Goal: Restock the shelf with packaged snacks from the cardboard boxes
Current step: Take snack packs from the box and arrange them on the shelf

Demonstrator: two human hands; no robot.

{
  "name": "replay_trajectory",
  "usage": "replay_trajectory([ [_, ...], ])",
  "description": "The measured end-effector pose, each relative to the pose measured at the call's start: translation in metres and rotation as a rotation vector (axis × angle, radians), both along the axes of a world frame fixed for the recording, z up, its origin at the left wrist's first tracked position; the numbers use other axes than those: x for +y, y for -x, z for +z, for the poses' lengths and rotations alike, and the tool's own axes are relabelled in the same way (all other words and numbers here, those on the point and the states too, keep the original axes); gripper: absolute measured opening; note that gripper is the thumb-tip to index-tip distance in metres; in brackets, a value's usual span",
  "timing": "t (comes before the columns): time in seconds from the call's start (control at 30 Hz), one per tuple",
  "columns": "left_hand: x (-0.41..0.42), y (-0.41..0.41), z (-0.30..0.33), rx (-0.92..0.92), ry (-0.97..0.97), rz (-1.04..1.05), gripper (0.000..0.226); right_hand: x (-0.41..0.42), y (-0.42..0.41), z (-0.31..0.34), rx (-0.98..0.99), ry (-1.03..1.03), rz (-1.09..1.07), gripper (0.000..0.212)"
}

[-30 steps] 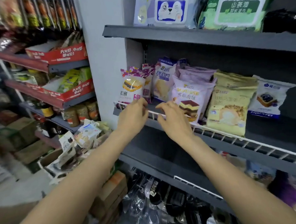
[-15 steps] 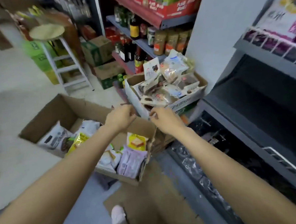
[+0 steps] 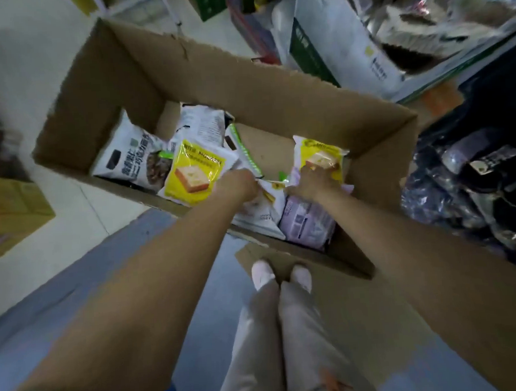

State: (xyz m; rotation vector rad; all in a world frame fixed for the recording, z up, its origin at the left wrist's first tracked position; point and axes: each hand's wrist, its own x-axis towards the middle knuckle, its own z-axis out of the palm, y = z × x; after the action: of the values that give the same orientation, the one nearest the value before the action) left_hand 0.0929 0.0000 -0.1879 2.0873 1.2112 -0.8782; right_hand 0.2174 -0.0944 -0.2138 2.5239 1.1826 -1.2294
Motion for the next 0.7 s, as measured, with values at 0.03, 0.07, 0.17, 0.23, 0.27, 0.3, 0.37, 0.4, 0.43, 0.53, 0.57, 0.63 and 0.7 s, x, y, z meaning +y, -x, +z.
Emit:
replay_trajectory([
  [0.03,0.0,0.002,-0.009,0.055,0.045,0.008,0.04,-0.001,0.0,-0.008,-0.035,-0.004,0.0,0.05],
  [0.07,0.0,0.002,-0.015,0.118,0.074,-0.01,0.044,-0.001,-0.002,-0.013,-0.072,-0.019,-0.017,0.047],
  [0.17,-0.002,0.003,-0.017,0.203,0.187,0.049,0.053,0.0,-0.015,-0.019,-0.084,-0.071,-0.055,0.029],
  [0.23,-0.001,0.002,-0.012,0.202,0.18,0.139,0.062,-0.002,-0.023,-0.019,-0.042,-0.108,-0.146,0.027],
  [0.27,0.0,0.003,-0.008,0.185,0.168,0.187,0.061,-0.003,-0.025,-0.016,-0.016,-0.136,-0.212,0.026],
  [0.3,0.001,0.002,-0.006,0.168,0.153,0.233,0.058,-0.005,-0.027,-0.012,0.002,-0.179,-0.278,0.024],
  [0.37,0.006,0.005,0.002,0.134,0.127,0.291,0.054,-0.013,-0.032,-0.003,0.011,-0.279,-0.361,0.015],
  [0.4,0.009,0.003,0.007,0.101,0.095,0.337,0.053,-0.018,-0.035,0.004,0.011,-0.328,-0.369,0.014],
  [0.43,0.012,0.003,0.014,0.071,0.073,0.368,0.054,-0.023,-0.037,0.011,0.017,-0.378,-0.384,0.02],
  [0.53,0.015,-0.005,0.039,-0.055,-0.031,0.393,0.052,-0.03,-0.044,0.029,0.173,-0.597,-0.438,0.031],
  [0.57,0.013,-0.008,0.047,-0.106,-0.07,0.395,0.044,-0.029,-0.045,0.038,0.25,-0.677,-0.439,0.03],
  [0.63,0.004,-0.015,0.067,-0.173,-0.137,0.358,0.03,-0.027,-0.047,0.06,0.428,-0.763,-0.465,0.029],
  [0.7,-0.006,-0.021,0.084,-0.222,-0.191,0.33,0.026,-0.026,-0.047,0.084,0.646,-0.799,-0.569,0.014],
])
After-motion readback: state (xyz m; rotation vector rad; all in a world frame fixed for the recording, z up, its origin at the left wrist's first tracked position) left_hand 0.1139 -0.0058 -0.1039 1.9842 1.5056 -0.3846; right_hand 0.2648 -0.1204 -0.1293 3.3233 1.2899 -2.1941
